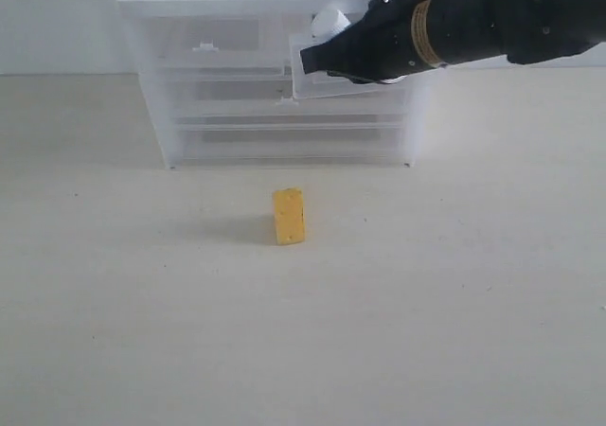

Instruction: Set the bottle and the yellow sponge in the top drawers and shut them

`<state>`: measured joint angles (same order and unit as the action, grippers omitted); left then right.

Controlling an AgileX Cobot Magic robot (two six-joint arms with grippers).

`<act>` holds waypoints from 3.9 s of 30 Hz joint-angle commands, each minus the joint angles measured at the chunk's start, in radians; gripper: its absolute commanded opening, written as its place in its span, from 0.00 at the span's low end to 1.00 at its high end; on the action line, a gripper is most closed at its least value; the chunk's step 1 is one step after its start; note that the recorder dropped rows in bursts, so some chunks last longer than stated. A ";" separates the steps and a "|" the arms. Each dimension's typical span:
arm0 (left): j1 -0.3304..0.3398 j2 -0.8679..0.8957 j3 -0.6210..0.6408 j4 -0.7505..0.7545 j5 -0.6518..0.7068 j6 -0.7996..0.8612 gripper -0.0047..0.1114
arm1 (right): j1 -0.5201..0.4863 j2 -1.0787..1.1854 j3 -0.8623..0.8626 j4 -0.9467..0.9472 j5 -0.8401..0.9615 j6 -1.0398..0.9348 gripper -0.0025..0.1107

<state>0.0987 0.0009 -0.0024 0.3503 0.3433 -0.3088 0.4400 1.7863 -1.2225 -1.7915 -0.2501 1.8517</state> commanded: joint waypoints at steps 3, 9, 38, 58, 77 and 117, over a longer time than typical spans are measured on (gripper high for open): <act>-0.005 -0.001 0.002 0.005 0.001 0.003 0.07 | -0.022 -0.043 -0.070 0.047 0.118 0.017 0.02; -0.005 -0.001 0.002 0.005 0.001 0.003 0.07 | -0.033 -0.120 -0.037 0.047 0.066 0.105 0.10; -0.005 -0.001 0.002 0.005 -0.006 0.003 0.07 | -0.082 0.003 -0.004 0.047 0.017 0.119 0.02; -0.005 -0.001 0.002 0.005 -0.006 0.003 0.07 | -0.082 -0.133 -0.026 0.047 -0.190 0.122 0.02; -0.005 -0.001 0.002 0.005 -0.006 0.003 0.07 | -0.090 -0.070 0.001 0.047 -0.146 -0.152 0.05; -0.005 -0.001 0.002 0.005 -0.001 0.003 0.07 | -0.555 0.000 0.003 0.047 -0.957 -0.491 0.02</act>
<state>0.0987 0.0009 -0.0024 0.3503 0.3413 -0.3088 -0.0742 1.8300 -1.2215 -1.7723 -1.0993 1.3381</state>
